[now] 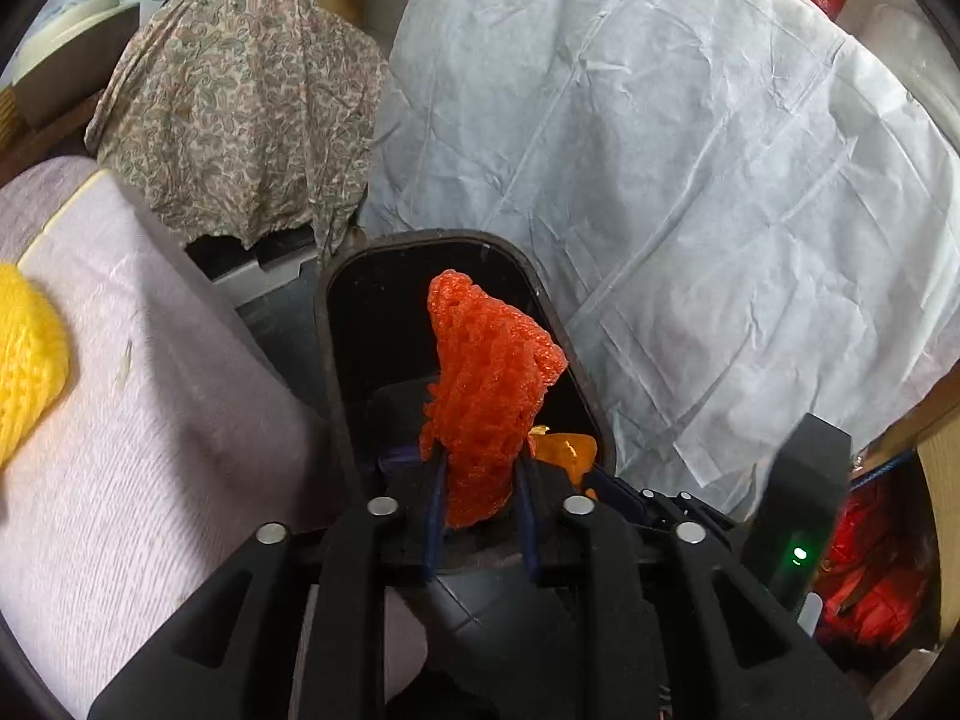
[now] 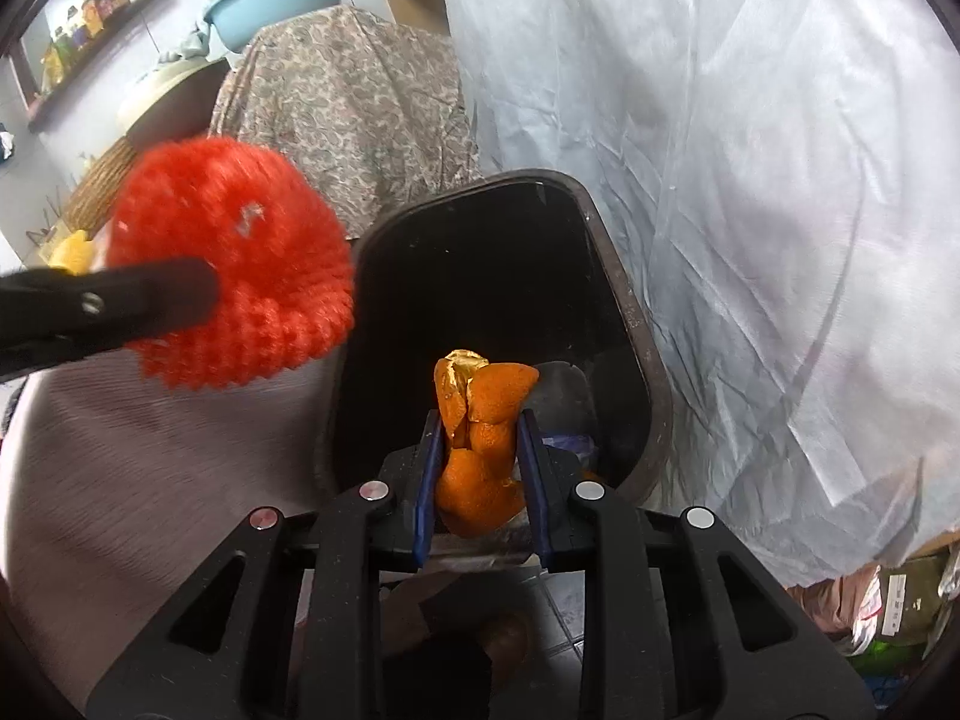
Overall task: Collect trash
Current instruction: 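Carry peel and mesh net over the black bin and open both tools, then return both tools to the table toward the yellow snack bag and yellow mesh net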
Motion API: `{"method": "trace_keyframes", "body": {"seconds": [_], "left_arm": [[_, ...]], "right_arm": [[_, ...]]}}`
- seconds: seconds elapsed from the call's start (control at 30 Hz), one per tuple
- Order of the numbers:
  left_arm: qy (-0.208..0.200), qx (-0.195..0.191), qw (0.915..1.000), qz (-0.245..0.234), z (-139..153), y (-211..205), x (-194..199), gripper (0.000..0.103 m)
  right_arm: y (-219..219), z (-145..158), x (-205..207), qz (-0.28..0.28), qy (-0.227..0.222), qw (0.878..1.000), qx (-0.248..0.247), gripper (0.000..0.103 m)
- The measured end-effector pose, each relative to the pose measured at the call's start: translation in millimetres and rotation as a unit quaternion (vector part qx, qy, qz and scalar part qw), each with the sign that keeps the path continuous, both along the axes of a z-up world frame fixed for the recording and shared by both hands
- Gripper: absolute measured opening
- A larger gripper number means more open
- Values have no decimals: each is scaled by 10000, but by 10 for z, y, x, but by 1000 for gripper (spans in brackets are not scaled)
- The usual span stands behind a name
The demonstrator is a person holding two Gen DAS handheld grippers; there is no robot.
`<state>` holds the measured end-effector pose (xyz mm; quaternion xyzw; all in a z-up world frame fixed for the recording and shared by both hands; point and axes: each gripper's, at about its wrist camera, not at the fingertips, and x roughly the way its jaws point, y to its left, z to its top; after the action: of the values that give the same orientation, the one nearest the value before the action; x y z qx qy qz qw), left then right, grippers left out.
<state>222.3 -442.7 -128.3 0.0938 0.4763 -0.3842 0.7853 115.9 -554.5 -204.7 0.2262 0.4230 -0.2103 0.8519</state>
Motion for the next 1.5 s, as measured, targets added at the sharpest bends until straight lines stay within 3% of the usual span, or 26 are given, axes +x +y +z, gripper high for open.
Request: {"method": "trace_keyframes", "body": {"seconds": [0.07, 0.13, 0.2, 0.33, 0.47, 0.87, 1.07, 1.2, 1.5], "left_arm": [[-140, 43, 9999, 9, 20, -17, -12, 39], [-261, -41, 9996, 72, 63, 13, -18, 62], [-311, -209, 9993, 96, 143, 78, -38, 71], [-508, -374, 9980, 56, 296, 169, -115, 82], [-537, -561, 9970, 7, 432, 303, -210, 84], [-823, -875, 9927, 75, 797, 1027, -448, 89], [-1036, -994, 9885, 468, 916, 1608, -485, 89], [-1389, -822, 9841, 742, 954, 2028, -482, 89], [-1526, -529, 9738, 1600, 868, 2870, -201, 85]], "right_arm": [[-62, -58, 21, -43, 11, 10000, 17, 31], [-98, -98, 15, -95, 48, 9999, 41, 53], [-87, -87, -27, -155, 34, 9999, -14, 64], [-22, -50, -67, -76, 16, 10000, 41, 64], [99, 69, -102, 27, -63, 9999, 129, 64], [757, 796, -111, 818, -557, 9945, -350, 64], [1179, 1135, -7, 1310, -860, 9866, -464, 64], [1430, 1275, 81, 1631, -956, 9804, -553, 64], [1870, 1409, 445, 2305, -951, 9655, -750, 64]]}}
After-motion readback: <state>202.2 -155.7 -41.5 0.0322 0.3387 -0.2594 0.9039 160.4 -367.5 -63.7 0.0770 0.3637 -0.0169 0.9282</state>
